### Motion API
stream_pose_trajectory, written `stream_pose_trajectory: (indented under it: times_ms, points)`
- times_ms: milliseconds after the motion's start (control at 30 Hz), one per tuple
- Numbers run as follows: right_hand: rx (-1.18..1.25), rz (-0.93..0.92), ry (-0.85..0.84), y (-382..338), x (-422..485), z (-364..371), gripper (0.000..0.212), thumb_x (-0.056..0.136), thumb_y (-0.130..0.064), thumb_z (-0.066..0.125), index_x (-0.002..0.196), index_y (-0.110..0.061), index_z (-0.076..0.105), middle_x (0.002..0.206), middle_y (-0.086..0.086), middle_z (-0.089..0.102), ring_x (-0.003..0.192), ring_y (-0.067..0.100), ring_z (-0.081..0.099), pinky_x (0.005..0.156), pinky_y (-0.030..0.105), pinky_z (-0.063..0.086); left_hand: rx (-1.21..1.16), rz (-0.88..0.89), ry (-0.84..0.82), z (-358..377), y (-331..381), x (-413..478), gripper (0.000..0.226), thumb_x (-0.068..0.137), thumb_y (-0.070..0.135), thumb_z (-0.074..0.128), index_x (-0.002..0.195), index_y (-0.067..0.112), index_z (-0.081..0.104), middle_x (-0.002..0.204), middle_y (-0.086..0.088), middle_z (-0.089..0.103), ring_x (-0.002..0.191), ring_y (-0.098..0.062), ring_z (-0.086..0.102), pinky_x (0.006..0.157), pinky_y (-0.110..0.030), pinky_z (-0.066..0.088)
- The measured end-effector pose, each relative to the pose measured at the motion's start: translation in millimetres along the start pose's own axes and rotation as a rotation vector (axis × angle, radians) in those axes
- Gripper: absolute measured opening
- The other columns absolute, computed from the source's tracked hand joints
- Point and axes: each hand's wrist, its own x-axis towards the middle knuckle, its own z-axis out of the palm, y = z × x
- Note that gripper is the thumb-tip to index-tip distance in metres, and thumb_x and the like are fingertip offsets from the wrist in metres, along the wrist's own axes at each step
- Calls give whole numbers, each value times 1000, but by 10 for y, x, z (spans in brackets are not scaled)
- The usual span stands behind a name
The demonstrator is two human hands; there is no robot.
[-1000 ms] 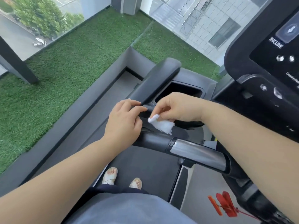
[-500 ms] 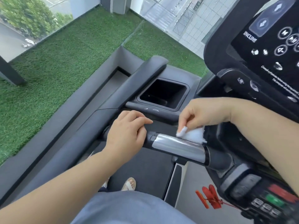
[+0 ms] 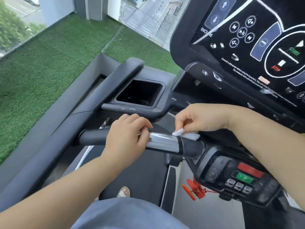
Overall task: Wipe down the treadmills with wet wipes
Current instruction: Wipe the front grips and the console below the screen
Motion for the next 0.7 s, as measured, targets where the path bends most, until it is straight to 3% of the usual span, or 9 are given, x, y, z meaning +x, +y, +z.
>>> stream_pose_trajectory:
  times_ms: [100, 233, 300, 367, 533, 633, 700]
  points:
    - [82, 21, -35, 4, -146, -108, 21, 88, 0, 61, 79, -17, 69, 57, -13, 62, 56, 0, 54, 66, 21, 46, -1, 15, 4, 31, 34, -4, 30, 80, 26, 39, 79, 19, 68, 74, 9, 62, 66, -17, 47, 62, -29, 40]
    - [16, -3, 208, -10, -96, -24, 13, 88, -15, 65, 86, -26, 73, 75, -18, 68, 67, -3, 58, 64, 13, 45, -2, 17, 3, 47, 72, -3, 31, 81, 27, 38, 80, 20, 69, 75, 10, 61, 68, -15, 44, 64, -29, 39]
    - [-112, 11, 204, -17, -74, 84, 11, 88, -25, 64, 84, -33, 69, 87, -17, 70, 83, -1, 61, 77, 18, 48, 2, 23, -7, 64, 89, -4, 32, 81, 28, 38, 80, 20, 69, 75, 10, 61, 68, -16, 45, 64, -31, 40]
    - [-145, 15, 201, -53, -119, 174, 10, 90, -29, 62, 82, -34, 65, 90, -14, 68, 86, 1, 60, 79, 21, 47, 12, 22, -13, 77, 94, -9, 32, 81, 28, 38, 81, 19, 69, 76, 9, 61, 69, -18, 46, 65, -32, 42]
    - [-298, -73, 453, 28, -258, 404, 19, 94, -12, 55, 94, -22, 71, 89, -10, 57, 87, 14, 55, 82, 33, 45, 21, 22, 1, 86, 91, -24, 34, 82, 28, 37, 80, 20, 70, 77, 8, 62, 69, -19, 48, 66, -31, 42]
    - [-382, -249, 670, 127, -311, 615, 19, 89, -4, 54, 90, -15, 70, 80, -8, 48, 70, 26, 56, 61, 42, 49, 23, 17, 12, 94, 97, -31, 33, 82, 28, 38, 80, 20, 70, 76, 8, 62, 69, -20, 49, 65, -30, 41]
    - [-451, -350, 710, 164, -392, 685, 18, 78, 3, 60, 82, -12, 69, 74, -5, 47, 59, 24, 54, 49, 35, 46, 24, 17, 17, 97, 93, -32, 33, 82, 28, 38, 79, 19, 70, 76, 8, 62, 69, -21, 50, 64, -32, 42]
